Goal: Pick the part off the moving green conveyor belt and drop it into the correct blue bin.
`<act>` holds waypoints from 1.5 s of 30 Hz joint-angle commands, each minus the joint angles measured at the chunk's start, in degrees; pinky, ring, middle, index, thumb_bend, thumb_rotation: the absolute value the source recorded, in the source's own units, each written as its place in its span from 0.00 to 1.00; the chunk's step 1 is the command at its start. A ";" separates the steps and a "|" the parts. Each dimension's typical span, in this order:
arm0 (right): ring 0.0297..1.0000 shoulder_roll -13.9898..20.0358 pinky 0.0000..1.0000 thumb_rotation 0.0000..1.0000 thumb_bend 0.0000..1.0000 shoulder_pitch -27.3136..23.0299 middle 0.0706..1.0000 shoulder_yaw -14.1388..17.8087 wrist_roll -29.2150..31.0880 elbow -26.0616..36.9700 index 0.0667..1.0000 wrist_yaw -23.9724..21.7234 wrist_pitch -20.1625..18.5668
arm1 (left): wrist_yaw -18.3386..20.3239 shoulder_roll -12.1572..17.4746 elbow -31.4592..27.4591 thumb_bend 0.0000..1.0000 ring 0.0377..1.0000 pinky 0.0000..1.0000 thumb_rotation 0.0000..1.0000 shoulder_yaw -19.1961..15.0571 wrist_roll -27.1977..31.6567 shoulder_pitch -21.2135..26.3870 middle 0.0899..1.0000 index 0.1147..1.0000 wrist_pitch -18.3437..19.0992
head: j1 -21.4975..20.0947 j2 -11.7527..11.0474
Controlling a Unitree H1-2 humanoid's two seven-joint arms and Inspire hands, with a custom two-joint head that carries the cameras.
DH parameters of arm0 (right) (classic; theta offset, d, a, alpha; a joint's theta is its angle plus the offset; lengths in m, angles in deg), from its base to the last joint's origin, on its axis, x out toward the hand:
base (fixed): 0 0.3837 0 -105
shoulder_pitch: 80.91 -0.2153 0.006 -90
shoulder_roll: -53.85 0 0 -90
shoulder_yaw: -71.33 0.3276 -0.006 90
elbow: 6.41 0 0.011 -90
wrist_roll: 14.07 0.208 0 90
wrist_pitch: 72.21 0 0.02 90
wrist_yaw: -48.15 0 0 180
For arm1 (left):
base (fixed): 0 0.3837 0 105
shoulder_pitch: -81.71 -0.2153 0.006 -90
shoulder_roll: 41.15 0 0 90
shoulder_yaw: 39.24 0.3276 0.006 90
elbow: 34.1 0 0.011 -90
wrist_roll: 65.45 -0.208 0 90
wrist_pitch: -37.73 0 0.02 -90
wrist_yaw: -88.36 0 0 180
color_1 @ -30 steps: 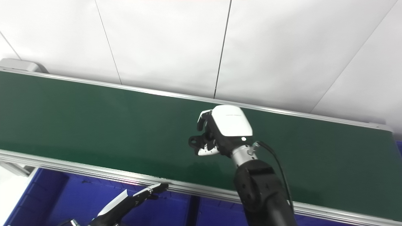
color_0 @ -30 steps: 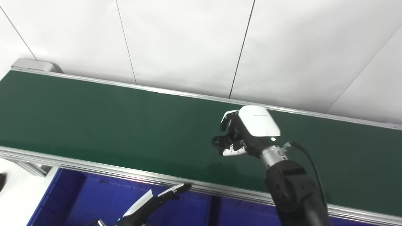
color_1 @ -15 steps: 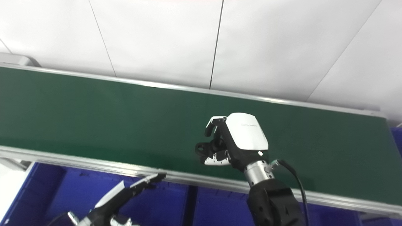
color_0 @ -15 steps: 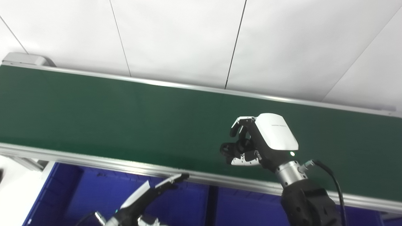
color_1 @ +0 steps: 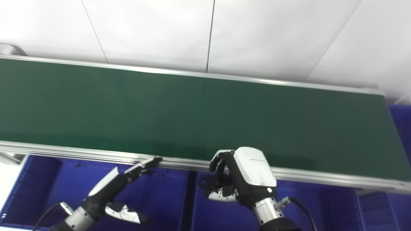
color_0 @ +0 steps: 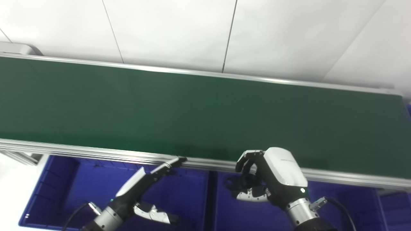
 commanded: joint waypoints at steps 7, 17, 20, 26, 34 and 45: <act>0.21 0.59 0.18 0.00 0.52 2.30 0.36 -0.75 -0.62 -6.83 0.45 6.60 3.79 | 1.19 0.48 -3.90 0.79 0.91 0.85 0.38 -1.00 1.52 -0.64 0.94 0.90 1.38 | -0.02 1.24; 0.34 2.26 0.29 0.00 0.53 -1.31 0.44 -2.35 1.33 -18.64 0.45 13.21 6.45 | 2.53 0.64 -5.28 0.78 0.90 0.82 0.38 -1.65 3.14 0.00 0.95 0.90 2.67 | -0.70 3.61; 0.44 2.33 0.39 0.00 0.52 -2.99 0.40 -3.40 -0.73 -23.67 0.48 16.50 5.93 | 2.64 0.42 -5.43 0.80 0.89 0.82 0.39 -1.94 3.25 -0.01 0.94 0.90 3.22 | -0.86 3.93; 0.77 1.71 0.78 0.47 0.52 -3.73 0.74 -4.74 -5.80 -23.61 0.67 9.76 -0.56 | 3.17 0.38 -6.22 0.79 0.89 0.82 0.38 -2.05 3.90 -0.39 0.95 0.90 3.76 | -0.76 4.53; 0.90 2.60 0.93 0.98 0.60 -2.18 0.89 -5.04 -8.88 -18.31 0.88 -1.65 -3.30 | 3.57 0.24 -7.08 0.79 0.90 0.82 0.37 -2.23 3.73 -1.20 0.95 0.90 4.32 | 0.26 4.01; 0.82 3.32 0.75 0.72 0.69 6.51 0.84 4.31 22.84 -14.43 0.85 11.66 13.59 | 2.79 -0.44 -6.64 0.81 0.91 0.84 0.39 -2.03 0.56 -2.33 0.95 0.90 2.90 | 4.01 0.03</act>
